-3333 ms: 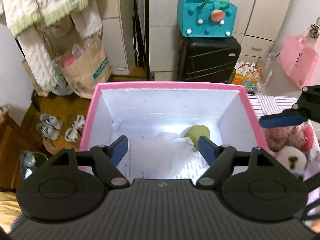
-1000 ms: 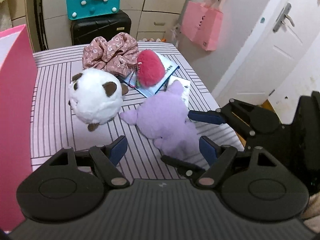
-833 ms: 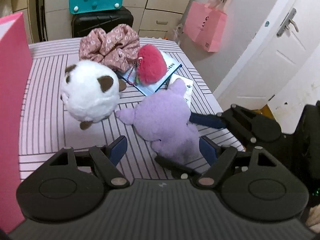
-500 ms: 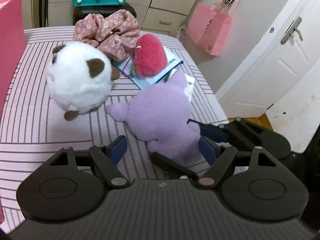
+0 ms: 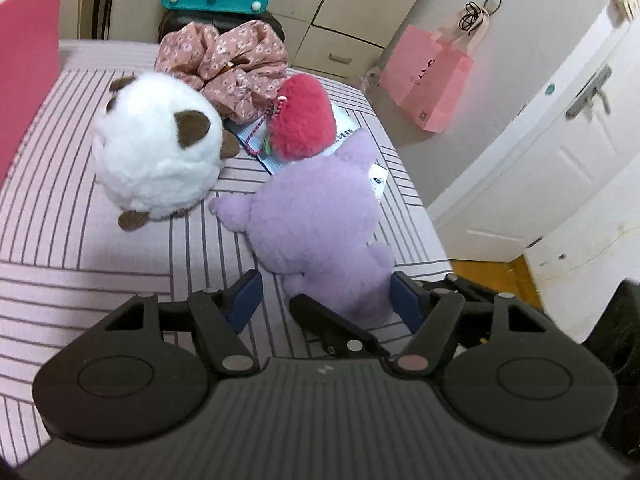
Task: Organize soft objects
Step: 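Close the left gripper on the lilac plush toy, then lift the lilac plush with the left gripper and carry it into the box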
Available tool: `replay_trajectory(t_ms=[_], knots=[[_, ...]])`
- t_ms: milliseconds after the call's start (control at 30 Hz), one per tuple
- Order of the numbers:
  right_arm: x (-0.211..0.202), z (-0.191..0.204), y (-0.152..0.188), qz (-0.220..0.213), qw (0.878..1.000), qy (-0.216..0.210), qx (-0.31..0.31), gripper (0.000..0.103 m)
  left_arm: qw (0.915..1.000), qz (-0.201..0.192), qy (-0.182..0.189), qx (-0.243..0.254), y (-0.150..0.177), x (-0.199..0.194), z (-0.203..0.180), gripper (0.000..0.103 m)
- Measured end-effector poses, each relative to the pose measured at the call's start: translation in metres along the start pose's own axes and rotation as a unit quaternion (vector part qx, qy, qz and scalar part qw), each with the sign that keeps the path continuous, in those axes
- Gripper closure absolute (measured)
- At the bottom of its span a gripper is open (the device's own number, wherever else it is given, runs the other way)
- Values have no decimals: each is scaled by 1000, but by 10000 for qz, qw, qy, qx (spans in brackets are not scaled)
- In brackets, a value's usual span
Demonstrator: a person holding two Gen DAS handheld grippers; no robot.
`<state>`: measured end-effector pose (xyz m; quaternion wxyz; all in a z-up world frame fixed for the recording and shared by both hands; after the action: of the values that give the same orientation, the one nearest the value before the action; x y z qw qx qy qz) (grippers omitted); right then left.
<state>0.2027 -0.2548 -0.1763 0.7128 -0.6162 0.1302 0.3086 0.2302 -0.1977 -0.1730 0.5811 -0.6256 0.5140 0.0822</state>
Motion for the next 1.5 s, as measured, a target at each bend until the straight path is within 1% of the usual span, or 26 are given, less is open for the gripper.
replay_trajectory(t_ms=[100, 167, 267, 333, 400, 433, 467, 500, 567, 700, 733, 767, 833, 933, 1033, 1100, 1133, 1167, 1200, 1267, 1333, 1500], knots=[[-2, 1, 1, 88, 9999, -122, 24, 60, 9996, 23, 150, -238, -1, -4, 5, 33], [-6, 1, 0, 165, 9991, -346, 157, 60, 9996, -52, 104, -240, -3, -9, 8, 32], [-11, 4, 4, 494, 9960, -691, 264, 59, 9998, -159, -14, -149, -8, -17, 10, 27], [-14, 7, 7, 638, 9952, -729, 132, 56, 9996, -247, -86, -80, -10, -24, 11, 25], [-16, 8, 7, 682, 9958, -603, -66, 46, 9995, -265, -138, -66, -12, -25, 12, 25], [-17, 8, 7, 682, 9963, -485, -219, 35, 9995, -268, -149, -68, -13, -25, 13, 25], [-17, 8, 5, 627, 9967, -371, -350, 30, 9995, -235, -182, -59, -13, -22, 13, 25], [-18, 7, 3, 555, 9970, -276, -472, 29, 9996, -168, -236, -46, -12, -18, 14, 26], [-19, 8, 0, 472, 9967, -199, -626, 29, 9993, -32, -362, -26, -8, -11, 18, 26], [-15, 10, -3, 420, 9959, -246, -756, 30, 9987, -38, -487, 125, -8, -10, 15, 28], [-13, 10, -2, 421, 9955, -245, -818, 33, 9986, -41, -505, 145, -7, -10, 15, 29], [-10, 11, -1, 443, 9949, -238, -875, 40, 9984, -45, -531, 167, -6, -10, 15, 30], [-3, 10, 2, 534, 9945, -186, -884, 44, 9982, -53, -552, 233, -6, -11, 14, 32], [0, 8, 3, 580, 9959, -260, -639, 49, 9985, -21, -517, 192, -5, -11, 14, 32], [0, 7, 3, 579, 9970, -299, -415, 53, 9987, 8, -509, 77, -2, -11, 14, 28], [-1, 7, 3, 559, 9975, -330, -269, 53, 9990, 109, -420, -135, 2, -8, 15, 31], [0, 8, 3, 569, 9975, -348, -230, 54, 9989, 91, -415, -183, 2, -9, 15, 35], [-1, 9, 3, 579, 9975, -370, -159, 54, 9989, 87, -427, -155, 2, -9, 14, 43], [-2, 9, 4, 617, 9972, -413, -81, 54, 9990, 88, -420, -142, 2, -10, 12, 45], [-4, 9, 4, 669, 9965, -492, 70, 54, 9994, 146, -250, -174, 4, -11, 9, 45], [-8, 10, 4, 689, 9958, -565, 187, 54, 9994, 191, -222, -187, 6, -13, 7, 45], [-19, 19, 1, 799, 9943, -645, 291, 54, 9997, 147, -180, -92, 8, -28, 3, 45]])
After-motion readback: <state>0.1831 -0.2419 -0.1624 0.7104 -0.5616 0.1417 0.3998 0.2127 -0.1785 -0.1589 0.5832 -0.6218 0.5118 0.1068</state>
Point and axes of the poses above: each gripper's, at about its wrist camera, not at the fingertips, and x roughly the way its jaws point, z to its left, y to its underside, the point moved 10 cm from there along x, roughly the way its jaws point, and after that the axes turned 9 degrees about x, right-handed, at the moved point
